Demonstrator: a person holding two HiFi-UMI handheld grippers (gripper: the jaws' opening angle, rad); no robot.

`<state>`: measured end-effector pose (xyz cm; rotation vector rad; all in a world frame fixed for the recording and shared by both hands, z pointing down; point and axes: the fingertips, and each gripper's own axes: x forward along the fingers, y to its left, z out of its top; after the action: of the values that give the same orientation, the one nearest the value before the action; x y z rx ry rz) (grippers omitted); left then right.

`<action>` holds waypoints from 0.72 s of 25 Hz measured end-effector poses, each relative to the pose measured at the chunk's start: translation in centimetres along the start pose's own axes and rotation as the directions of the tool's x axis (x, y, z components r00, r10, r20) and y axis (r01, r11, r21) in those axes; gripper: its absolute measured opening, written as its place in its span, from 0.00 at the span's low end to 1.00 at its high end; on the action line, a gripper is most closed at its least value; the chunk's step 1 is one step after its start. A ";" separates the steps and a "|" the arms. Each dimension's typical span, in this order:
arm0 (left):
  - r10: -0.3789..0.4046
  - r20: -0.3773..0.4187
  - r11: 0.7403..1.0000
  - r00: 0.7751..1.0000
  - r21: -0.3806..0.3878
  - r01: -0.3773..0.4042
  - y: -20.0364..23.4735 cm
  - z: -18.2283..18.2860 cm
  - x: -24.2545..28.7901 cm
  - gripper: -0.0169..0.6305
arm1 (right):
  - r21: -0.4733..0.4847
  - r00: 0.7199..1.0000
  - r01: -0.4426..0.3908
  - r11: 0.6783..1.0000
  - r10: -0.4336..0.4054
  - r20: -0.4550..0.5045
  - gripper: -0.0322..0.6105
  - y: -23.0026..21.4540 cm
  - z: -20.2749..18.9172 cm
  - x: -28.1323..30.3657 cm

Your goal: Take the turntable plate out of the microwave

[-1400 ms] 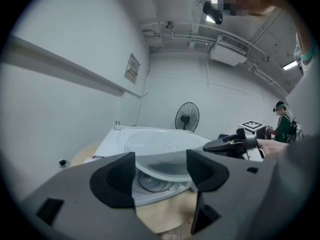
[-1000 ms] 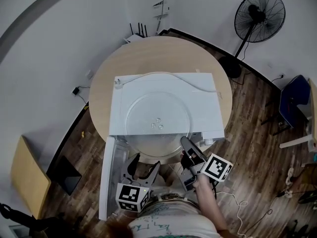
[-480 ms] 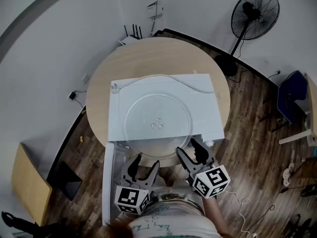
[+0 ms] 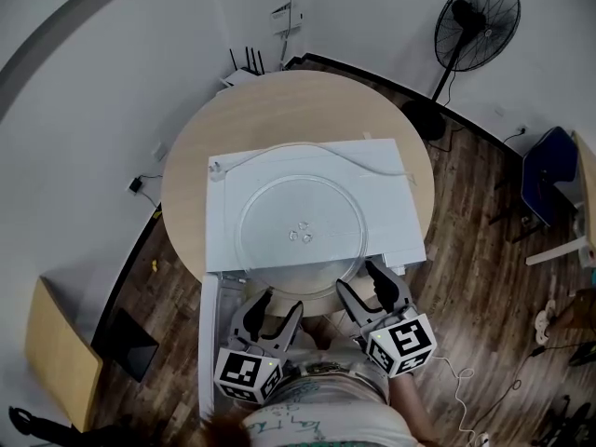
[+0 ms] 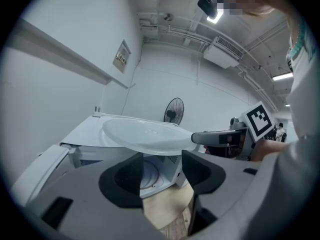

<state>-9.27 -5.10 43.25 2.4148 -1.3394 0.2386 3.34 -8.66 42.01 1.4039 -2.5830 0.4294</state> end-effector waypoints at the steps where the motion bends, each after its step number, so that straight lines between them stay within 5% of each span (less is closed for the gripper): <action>1: -0.004 -0.001 1.000 1.000 0.001 0.004 0.1 0.1 0.2 0.41 | 0.014 1.000 -0.009 1.000 0.009 -0.006 0.44 0.0 0.0 0.0; 18: -0.001 -0.058 0.999 0.998 0.048 0.004 2.3 1.6 3.2 0.39 | -0.030 0.995 -0.037 0.999 0.034 -0.097 0.45 0.2 0.0 3.0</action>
<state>-9.57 -9.36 43.40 2.4292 -1.3194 0.3408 1.55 -10.92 42.82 1.2961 -2.5301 0.4478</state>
